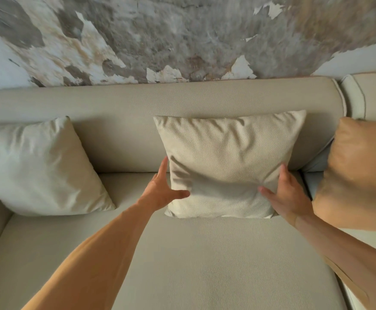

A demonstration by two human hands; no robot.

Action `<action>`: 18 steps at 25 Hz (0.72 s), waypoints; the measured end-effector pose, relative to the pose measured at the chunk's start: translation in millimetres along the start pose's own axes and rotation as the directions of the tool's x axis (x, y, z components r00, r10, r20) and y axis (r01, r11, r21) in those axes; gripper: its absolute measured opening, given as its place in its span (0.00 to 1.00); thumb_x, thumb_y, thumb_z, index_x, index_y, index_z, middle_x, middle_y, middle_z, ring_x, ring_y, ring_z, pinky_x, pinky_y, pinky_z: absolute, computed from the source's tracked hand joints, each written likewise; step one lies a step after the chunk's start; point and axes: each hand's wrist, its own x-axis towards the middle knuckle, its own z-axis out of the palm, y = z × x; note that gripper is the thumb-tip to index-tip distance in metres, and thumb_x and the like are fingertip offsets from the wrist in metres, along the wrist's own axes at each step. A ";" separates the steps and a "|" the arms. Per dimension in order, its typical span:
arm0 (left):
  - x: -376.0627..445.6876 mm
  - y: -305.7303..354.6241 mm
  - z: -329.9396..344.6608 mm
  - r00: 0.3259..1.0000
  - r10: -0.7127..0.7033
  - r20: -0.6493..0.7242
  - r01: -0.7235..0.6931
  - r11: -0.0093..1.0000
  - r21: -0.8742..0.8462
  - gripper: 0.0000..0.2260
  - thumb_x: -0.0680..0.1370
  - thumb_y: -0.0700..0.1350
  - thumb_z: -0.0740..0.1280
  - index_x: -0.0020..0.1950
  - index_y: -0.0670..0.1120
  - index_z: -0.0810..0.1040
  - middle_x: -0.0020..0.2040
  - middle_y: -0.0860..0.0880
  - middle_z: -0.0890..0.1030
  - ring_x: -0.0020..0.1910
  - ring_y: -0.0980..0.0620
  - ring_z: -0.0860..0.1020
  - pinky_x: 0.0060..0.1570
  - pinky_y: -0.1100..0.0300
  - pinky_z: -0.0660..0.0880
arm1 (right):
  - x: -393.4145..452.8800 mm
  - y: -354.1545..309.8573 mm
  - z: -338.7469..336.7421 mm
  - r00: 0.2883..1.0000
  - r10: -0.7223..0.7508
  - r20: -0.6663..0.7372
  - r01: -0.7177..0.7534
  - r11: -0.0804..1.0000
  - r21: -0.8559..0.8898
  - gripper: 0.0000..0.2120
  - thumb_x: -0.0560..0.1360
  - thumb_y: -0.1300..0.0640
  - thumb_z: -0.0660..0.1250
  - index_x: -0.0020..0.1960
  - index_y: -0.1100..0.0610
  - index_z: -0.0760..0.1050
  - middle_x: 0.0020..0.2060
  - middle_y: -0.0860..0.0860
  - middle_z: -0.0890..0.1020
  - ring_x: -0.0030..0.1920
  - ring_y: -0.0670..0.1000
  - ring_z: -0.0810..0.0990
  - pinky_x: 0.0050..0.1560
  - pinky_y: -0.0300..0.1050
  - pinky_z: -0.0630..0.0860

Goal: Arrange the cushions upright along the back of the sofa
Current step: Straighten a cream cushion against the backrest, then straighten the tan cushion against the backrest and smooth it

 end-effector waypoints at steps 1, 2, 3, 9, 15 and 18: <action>-9.0 1.9 -10.8 1.000 0.026 -0.005 -0.026 0.999 0.025 0.54 0.67 0.53 0.79 0.78 0.62 0.42 0.79 0.50 0.58 0.76 0.45 0.60 0.71 0.48 0.64 | -8.4 -7.4 -8.4 0.999 -0.044 0.005 0.044 0.998 -0.044 0.45 0.74 0.41 0.66 0.79 0.52 0.43 0.78 0.54 0.58 0.75 0.59 0.60 0.66 0.58 0.68; -19.3 5.1 -25.1 0.999 0.048 -0.022 -0.046 0.997 0.059 0.54 0.67 0.54 0.79 0.78 0.63 0.42 0.79 0.50 0.57 0.77 0.46 0.58 0.72 0.47 0.62 | -18.2 -17.2 -19.0 0.995 -0.099 0.002 0.098 0.990 -0.098 0.45 0.74 0.39 0.65 0.79 0.51 0.42 0.78 0.52 0.57 0.76 0.58 0.58 0.67 0.58 0.67; -30.4 8.7 -40.8 0.997 0.069 -0.043 -0.064 0.992 0.111 0.53 0.67 0.55 0.78 0.78 0.64 0.42 0.79 0.50 0.56 0.78 0.47 0.55 0.73 0.46 0.59 | -27.9 -26.3 -28.8 0.987 -0.159 -0.008 0.155 0.976 -0.156 0.44 0.74 0.38 0.63 0.79 0.50 0.42 0.78 0.52 0.56 0.76 0.58 0.57 0.67 0.58 0.67; -118.7 45.1 -139.3 0.939 0.316 -0.137 -0.214 0.848 0.485 0.50 0.68 0.65 0.72 0.78 0.63 0.42 0.81 0.54 0.49 0.79 0.50 0.45 0.76 0.45 0.49 | -112.9 -80.4 -103.2 0.980 -0.190 -0.063 0.156 0.924 -0.350 0.46 0.68 0.24 0.44 0.79 0.47 0.44 0.78 0.49 0.56 0.77 0.59 0.54 0.70 0.59 0.63; -211.7 75.7 -180.0 0.896 0.431 -0.106 -0.285 0.743 0.606 0.49 0.67 0.72 0.65 0.76 0.65 0.36 0.80 0.57 0.42 0.79 0.52 0.37 0.77 0.43 0.43 | -197.2 -112.4 -183.0 0.979 -0.179 -0.093 0.130 0.912 -0.388 0.44 0.70 0.25 0.48 0.79 0.43 0.42 0.80 0.46 0.48 0.79 0.56 0.48 0.73 0.60 0.55; -240.5 94.6 -177.9 0.850 0.508 -0.137 -0.331 0.718 0.612 0.49 0.65 0.76 0.60 0.76 0.65 0.36 0.80 0.57 0.41 0.78 0.53 0.36 0.76 0.42 0.43 | -218.3 -108.2 -221.4 0.973 -0.171 -0.155 0.099 0.916 -0.388 0.41 0.73 0.30 0.56 0.79 0.43 0.41 0.80 0.46 0.47 0.79 0.56 0.46 0.74 0.61 0.53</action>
